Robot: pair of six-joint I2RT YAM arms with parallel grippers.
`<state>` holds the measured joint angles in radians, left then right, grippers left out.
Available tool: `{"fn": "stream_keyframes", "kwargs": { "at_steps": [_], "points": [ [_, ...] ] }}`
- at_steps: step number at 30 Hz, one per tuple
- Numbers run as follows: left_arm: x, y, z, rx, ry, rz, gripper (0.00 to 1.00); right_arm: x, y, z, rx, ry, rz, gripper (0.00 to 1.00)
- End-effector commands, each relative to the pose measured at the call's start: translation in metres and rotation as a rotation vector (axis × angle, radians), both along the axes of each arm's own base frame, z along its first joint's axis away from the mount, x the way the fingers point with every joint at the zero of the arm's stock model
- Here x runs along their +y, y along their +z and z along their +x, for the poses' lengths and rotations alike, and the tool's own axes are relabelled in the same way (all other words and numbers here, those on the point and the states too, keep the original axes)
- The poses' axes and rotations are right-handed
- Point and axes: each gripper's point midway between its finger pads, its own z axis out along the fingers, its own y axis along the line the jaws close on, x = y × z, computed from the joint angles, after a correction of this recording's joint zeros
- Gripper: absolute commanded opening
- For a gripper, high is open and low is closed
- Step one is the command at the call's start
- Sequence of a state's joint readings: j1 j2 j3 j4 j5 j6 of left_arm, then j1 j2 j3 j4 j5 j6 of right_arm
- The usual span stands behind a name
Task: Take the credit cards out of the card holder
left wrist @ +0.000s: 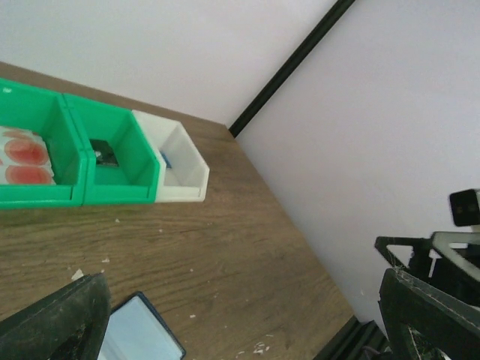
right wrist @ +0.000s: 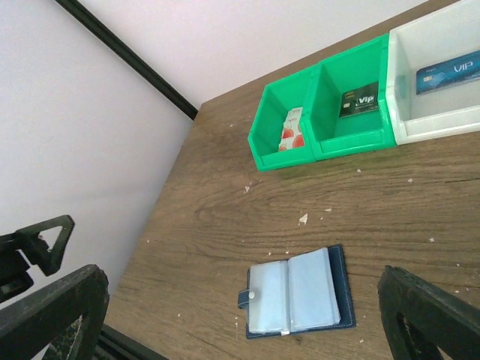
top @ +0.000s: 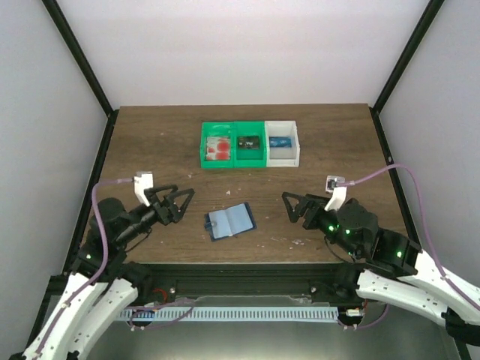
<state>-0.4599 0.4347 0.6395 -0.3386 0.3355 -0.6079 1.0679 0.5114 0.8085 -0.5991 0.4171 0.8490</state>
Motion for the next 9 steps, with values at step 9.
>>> {"fn": "stream_keyframes", "kwargs": {
  "at_steps": [9],
  "points": [
    [0.0052, 0.0021, -0.0122, -0.009, -0.002, -0.022, 1.0, 0.0005, -0.0032, 0.0008, 0.032, -0.014, 0.028, 1.0]
  ]
}}
